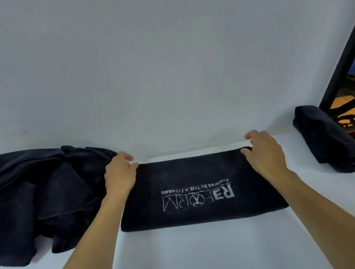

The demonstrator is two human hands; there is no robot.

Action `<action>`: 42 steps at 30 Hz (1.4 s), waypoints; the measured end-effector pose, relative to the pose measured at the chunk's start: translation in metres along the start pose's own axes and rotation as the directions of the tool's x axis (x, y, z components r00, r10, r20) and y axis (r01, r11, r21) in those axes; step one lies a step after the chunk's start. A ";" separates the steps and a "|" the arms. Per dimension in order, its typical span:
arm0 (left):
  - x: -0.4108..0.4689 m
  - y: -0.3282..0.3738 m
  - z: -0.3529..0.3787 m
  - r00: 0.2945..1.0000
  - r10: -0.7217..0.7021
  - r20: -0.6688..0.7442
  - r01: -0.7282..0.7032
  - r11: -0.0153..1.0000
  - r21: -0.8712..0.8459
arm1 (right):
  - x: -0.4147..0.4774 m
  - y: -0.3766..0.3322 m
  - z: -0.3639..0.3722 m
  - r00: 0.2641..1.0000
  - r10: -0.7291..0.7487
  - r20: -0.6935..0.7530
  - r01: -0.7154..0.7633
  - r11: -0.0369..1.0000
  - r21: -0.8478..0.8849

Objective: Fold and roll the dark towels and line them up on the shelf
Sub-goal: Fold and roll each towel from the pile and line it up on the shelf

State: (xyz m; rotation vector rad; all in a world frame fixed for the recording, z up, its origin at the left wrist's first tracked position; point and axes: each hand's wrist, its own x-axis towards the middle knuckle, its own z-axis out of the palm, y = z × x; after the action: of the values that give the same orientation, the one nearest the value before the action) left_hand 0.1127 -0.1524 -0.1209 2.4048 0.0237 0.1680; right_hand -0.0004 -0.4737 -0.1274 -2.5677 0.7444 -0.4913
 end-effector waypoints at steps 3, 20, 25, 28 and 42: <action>-0.033 0.030 0.018 0.932 0.361 0.011 -0.361 0.929 0.080 | -0.022 -0.039 0.013 0.929 -0.367 0.036 0.367 0.930 0.018; -0.086 -0.018 -0.026 0.547 0.788 0.282 -0.807 0.407 0.429 | -0.007 0.002 -0.029 0.907 -0.044 0.419 -0.004 0.993 0.114; -0.071 -0.010 -0.021 0.903 0.418 0.097 -0.418 0.807 0.417 | -0.085 -0.006 -0.059 0.694 0.061 0.717 -0.270 0.946 0.181; -0.134 -0.007 -0.013 0.752 0.650 0.109 -0.658 0.751 0.066 | -0.139 -0.009 -0.053 0.715 0.015 0.699 -0.282 0.921 0.269; -0.252 -0.037 -0.044 0.677 0.702 0.222 -0.718 0.696 -0.011 | -0.230 -0.005 -0.066 0.873 -0.456 0.175 0.403 0.875 0.269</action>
State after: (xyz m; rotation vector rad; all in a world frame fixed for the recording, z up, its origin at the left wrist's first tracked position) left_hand -0.1420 -0.1119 -0.1419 2.3655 -1.0481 0.2703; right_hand -0.2102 -0.3587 -0.1181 -2.5096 0.0169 -0.3678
